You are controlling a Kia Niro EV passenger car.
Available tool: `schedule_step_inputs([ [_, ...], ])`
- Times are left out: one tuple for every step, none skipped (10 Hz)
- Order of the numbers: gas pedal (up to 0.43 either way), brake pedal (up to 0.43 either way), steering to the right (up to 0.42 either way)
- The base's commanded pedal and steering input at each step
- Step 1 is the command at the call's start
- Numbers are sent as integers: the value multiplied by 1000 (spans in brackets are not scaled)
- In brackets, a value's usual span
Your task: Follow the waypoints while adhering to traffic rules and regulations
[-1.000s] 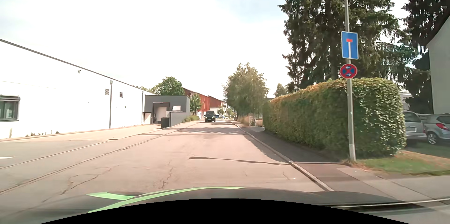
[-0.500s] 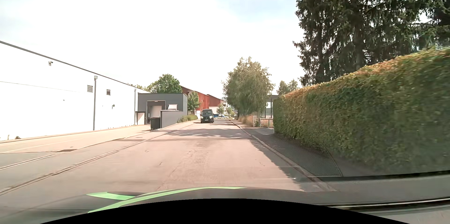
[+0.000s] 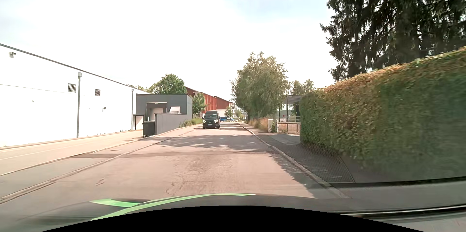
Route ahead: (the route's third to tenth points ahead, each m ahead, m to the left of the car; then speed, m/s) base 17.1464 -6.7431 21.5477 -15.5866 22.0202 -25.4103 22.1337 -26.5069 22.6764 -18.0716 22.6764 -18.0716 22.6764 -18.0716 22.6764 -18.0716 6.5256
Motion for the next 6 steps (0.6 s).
schedule_step_inputs([
  [0,152,-5],
  [0,159,-4],
  [0,177,-4],
  [0,207,-3],
  [0,226,-2],
  [0,238,0],
])
